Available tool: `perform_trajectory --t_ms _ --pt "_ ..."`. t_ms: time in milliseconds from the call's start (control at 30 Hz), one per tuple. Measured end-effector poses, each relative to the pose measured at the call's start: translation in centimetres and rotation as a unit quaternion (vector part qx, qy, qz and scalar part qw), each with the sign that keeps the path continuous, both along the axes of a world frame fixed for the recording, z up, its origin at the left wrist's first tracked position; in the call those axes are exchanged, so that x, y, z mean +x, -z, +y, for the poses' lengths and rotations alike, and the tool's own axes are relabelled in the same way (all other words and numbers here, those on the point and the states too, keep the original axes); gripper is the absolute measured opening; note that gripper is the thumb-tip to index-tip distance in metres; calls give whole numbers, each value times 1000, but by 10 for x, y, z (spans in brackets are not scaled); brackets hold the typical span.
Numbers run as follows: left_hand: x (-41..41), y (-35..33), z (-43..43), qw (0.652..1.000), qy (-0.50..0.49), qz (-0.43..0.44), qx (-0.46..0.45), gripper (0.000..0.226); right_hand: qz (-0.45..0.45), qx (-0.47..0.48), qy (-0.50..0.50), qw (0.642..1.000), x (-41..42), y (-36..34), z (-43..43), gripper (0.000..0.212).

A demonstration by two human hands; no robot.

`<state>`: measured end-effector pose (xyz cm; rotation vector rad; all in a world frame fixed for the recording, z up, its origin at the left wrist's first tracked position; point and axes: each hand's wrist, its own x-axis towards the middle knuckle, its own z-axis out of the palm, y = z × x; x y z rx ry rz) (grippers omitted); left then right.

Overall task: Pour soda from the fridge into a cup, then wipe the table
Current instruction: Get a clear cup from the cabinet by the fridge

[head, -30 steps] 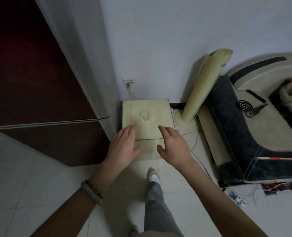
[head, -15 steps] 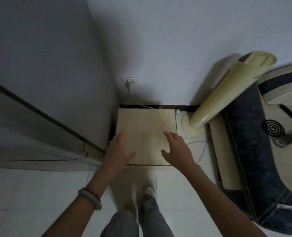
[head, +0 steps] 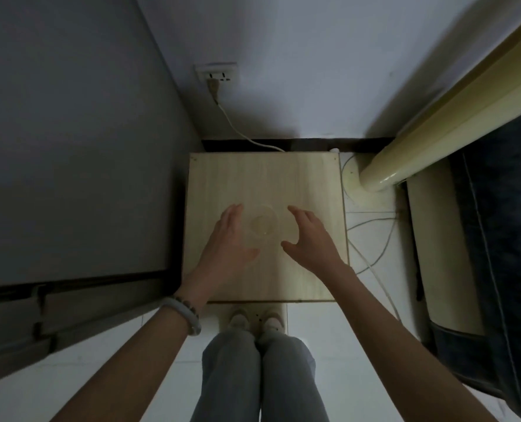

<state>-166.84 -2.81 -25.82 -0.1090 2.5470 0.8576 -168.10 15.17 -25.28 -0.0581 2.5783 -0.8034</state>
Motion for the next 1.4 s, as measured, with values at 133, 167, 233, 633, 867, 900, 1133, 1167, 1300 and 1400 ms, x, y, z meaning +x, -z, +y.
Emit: perform_trajectory --t_ms 133,167,233,633,867,900,1133,1167,1300,1400 --pt "-12 48 0 1000 -13 0 18 95 -13 -34 -13 999 -10 47 -11 75" --pt "-14 54 0 1000 -14 5 19 93 -11 -40 -14 999 -11 54 -13 74" --pt "-17 62 1 999 -15 18 24 88 -3 -53 -10 999 -12 61 -16 71" --pt "4 -52 3 998 13 28 61 69 2 -88 -3 996 16 -54 -9 61" --pt "38 -178 17 988 -8 38 147 65 35 -131 10 991 54 -176 13 59" --pt "42 -193 20 987 -3 40 157 66 42 -139 18 989 60 -190 17 58" --pt "64 -262 38 975 41 78 204 63 10 -264 149 953 99 -262 41 52" --pt "65 -268 43 972 54 81 212 63 -4 -274 173 946 105 -269 44 53" --pt "73 -290 65 962 96 75 245 66 -27 -309 231 922 134 -289 58 50" --pt "84 -305 83 946 164 92 263 68 -8 -339 298 892 164 -298 65 45"
